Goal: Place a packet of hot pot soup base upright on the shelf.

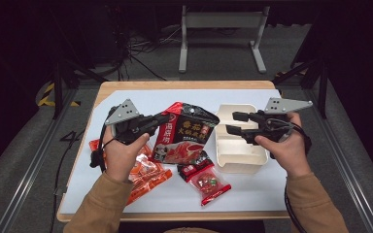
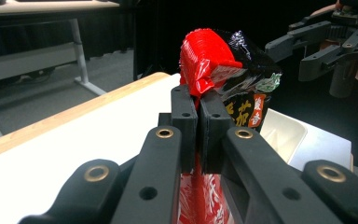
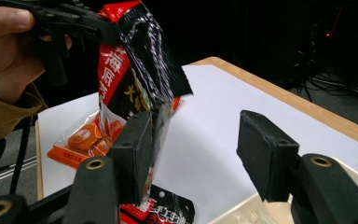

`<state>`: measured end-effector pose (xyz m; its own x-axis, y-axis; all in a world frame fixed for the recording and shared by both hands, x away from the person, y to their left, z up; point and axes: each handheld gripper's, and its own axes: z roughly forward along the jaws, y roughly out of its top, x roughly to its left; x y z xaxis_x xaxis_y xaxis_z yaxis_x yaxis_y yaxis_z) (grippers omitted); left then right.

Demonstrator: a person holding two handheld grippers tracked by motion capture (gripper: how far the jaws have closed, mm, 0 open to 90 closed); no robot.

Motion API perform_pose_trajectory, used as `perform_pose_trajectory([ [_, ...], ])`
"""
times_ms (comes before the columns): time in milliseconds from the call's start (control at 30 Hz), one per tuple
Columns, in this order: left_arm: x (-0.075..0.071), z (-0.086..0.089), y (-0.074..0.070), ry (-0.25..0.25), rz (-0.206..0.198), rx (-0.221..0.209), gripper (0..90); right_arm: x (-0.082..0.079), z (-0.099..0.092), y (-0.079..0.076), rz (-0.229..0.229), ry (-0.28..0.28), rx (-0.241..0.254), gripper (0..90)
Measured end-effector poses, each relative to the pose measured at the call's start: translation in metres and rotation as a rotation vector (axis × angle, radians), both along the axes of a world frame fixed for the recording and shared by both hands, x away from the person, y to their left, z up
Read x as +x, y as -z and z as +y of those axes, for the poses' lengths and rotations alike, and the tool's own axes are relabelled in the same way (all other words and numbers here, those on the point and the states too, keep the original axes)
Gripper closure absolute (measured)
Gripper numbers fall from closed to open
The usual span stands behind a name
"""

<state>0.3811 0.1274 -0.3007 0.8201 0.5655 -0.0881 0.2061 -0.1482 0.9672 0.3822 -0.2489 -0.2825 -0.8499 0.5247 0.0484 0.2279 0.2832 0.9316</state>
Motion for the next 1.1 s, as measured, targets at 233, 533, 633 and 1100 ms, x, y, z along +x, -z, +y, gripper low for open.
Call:
perform_pose_trajectory([
  [233, 0.000, -0.001, 0.001, -0.004, -0.001, -0.003, 87.1, 0.006, 0.016, 0.002, 0.016, -0.037, -0.009, 42.4],
  [533, -0.002, -0.002, 0.000, 0.001, -0.001, -0.015, 87.2, 0.012, 0.036, 0.009, 0.038, -0.074, -0.004, 42.2],
  [633, -0.003, -0.003, 0.000, 0.005, -0.002, -0.019, 87.2, 0.013, 0.039, 0.011, 0.046, -0.080, -0.007, 42.5],
  [1100, -0.006, -0.004, -0.001, 0.016, 0.000, -0.035, 87.1, 0.020, 0.056, 0.019, 0.082, -0.115, -0.013, 53.8],
])
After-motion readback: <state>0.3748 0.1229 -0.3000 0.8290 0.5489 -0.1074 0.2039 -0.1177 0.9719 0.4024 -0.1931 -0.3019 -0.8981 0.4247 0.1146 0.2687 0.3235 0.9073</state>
